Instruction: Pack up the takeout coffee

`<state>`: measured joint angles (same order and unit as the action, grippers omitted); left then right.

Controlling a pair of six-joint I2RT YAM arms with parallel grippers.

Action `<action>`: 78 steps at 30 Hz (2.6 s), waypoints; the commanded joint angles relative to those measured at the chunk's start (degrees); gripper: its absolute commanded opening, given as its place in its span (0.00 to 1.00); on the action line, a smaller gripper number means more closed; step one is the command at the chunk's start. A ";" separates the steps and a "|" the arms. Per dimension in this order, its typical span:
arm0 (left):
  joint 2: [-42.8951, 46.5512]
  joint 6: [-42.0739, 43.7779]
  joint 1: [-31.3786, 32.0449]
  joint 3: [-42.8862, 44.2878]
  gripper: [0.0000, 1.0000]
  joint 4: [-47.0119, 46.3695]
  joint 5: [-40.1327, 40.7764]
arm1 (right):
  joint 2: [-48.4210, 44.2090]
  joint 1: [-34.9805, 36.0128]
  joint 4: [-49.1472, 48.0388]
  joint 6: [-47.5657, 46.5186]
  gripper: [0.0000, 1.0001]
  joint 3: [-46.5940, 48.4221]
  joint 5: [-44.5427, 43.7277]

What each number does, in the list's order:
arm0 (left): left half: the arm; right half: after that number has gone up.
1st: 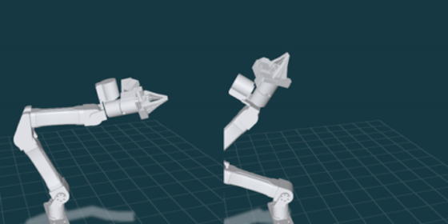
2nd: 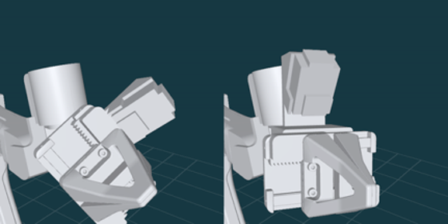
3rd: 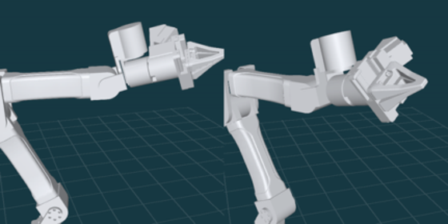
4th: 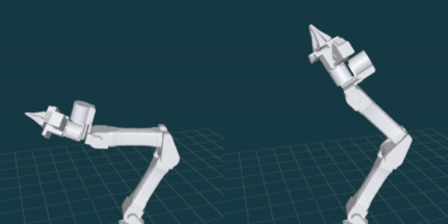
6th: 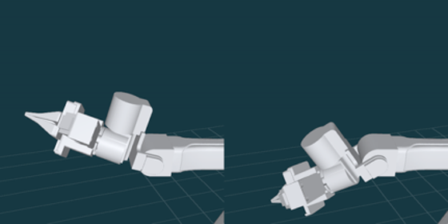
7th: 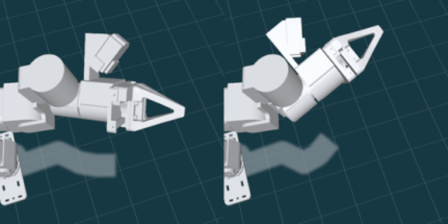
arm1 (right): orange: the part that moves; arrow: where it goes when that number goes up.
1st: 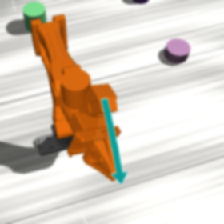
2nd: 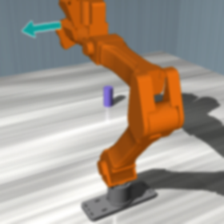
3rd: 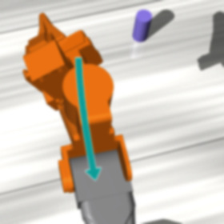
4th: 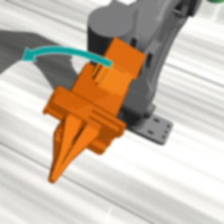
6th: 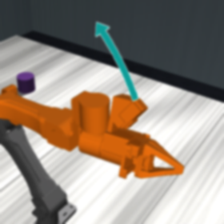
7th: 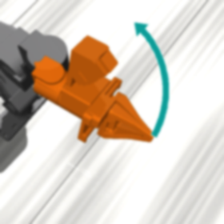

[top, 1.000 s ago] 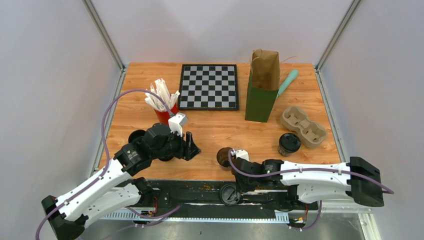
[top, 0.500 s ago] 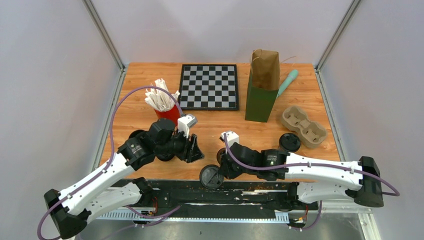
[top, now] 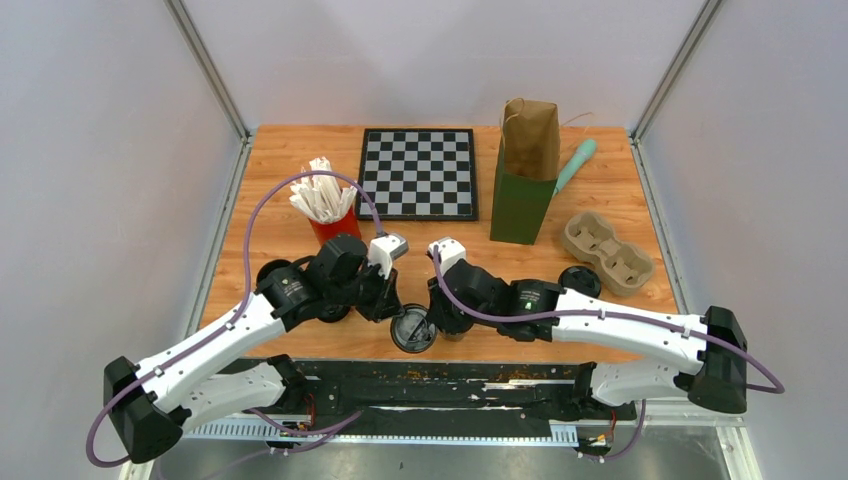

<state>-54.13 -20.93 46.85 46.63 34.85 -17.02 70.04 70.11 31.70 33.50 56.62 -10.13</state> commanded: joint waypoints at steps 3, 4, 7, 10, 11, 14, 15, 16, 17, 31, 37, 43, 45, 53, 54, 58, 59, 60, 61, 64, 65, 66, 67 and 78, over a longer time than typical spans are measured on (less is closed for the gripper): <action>0.34 0.32 0.15 -0.36 0.00 -2.44 1.83 | -1.12 -1.08 -5.82 -3.66 0.17 0.42 2.70; 0.22 -0.50 0.17 -0.56 0.00 -2.93 2.08 | -1.58 -1.13 -6.91 -4.87 0.24 0.11 3.41; -0.20 -4.14 0.08 0.07 0.00 -3.54 1.86 | -4.75 -1.59 -10.16 -9.65 0.50 -2.05 1.64; -0.68 -9.21 -0.35 1.51 0.00 -3.43 0.73 | -9.79 -2.13 -10.81 -14.85 0.67 -2.88 -1.35; -0.75 -11.32 -0.99 1.75 0.00 -3.58 -0.16 | -11.60 -2.19 -11.79 -16.65 0.72 -3.47 -2.08; -0.62 -18.65 -4.36 0.83 0.00 -6.12 -6.50 | -18.66 -2.22 -18.31 -22.33 0.83 -8.04 -2.71; -0.58 -20.81 -5.76 0.30 0.00 -7.55 -9.03 | -20.90 -2.14 -20.75 -24.31 0.84 -10.05 -2.71; -0.50 -23.24 -7.19 -0.42 0.00 -9.08 -11.42 | -22.96 -2.10 -23.71 -26.26 0.85 -12.07 -2.38; -0.20 -25.45 -8.49 -1.10 0.00 -11.56 -13.91 | -24.98 -2.08 -26.68 -28.88 0.86 -14.40 -1.17; -0.08 -64.63 -11.05 -10.75 0.00 -52.83 -27.97 | -35.09 -2.04 -67.05 -58.63 0.93 -35.71 10.98; -0.32 -62.43 -11.14 -11.50 0.00 -50.00 -26.57 | -35.36 -1.99 -65.88 -61.94 0.94 -33.15 8.05; 0.49 -65.31 -12.33 -12.50 0.00 -52.19 -25.97 | -42.54 -1.99 -57.79 -63.45 0.95 -32.43 8.20; 0.60 -65.38 -12.66 -11.96 0.00 -51.74 -25.96 | -44.54 -1.99 -55.22 -64.04 0.95 -32.70 7.18; 0.13 -66.30 -12.66 -10.89 0.00 -53.23 -26.81 | -41.80 -2.04 -57.67 -65.41 0.95 -33.99 7.40; 0.10 -66.14 -12.67 -10.82 0.00 -53.26 -27.29 | -40.26 -2.02 -58.45 -65.47 0.95 -33.49 7.98; 0.83 -66.42 -12.67 -11.14 0.00 -53.60 -27.35 | -33.82 -2.06 -63.90 -66.33 0.95 -32.14 9.25; 0.86 -66.50 -12.66 -11.28 0.00 -53.65 -27.31 | -32.30 -2.00 -65.39 -66.33 0.95 -31.92 9.25; 1.01 -66.63 -12.70 -11.40 0.00 -53.78 -27.42 | -31.06 -1.99 -66.81 -66.27 0.94 -31.72 10.10; 0.98 -66.87 -12.74 -11.59 0.00 -54.09 -27.47 | -29.88 -1.99 -67.92 -66.31 0.94 -31.47 11.13; 1.22 -67.15 -12.71 -11.86 0.00 -54.37 -27.67 | -27.00 -2.00 -70.16 -66.37 0.94 -30.76 12.13; 1.34 -67.22 -12.72 -12.03 0.00 -54.36 -27.67 | -26.33 -2.01 -70.85 -66.28 0.93 -30.66 12.23; 1.48 -67.28 -12.72 -12.16 0.00 -54.36 -27.65 | -25.49 -1.99 -71.47 -66.13 0.93 -30.59 12.24; 1.64 -67.31 -12.72 -12.36 0.00 -54.36 -27.63 | -24.94 -2.04 -72.21 -65.93 0.92 -30.68 12.17; 3.12 -67.66 -12.68 -13.48 0.00 -54.12 -27.20 | -22.17 -1.74 -77.91 -64.40 0.92 -31.28 10.80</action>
<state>-52.16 -88.27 34.39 33.52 -17.19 -43.62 47.35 68.05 -41.04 -31.83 23.46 0.54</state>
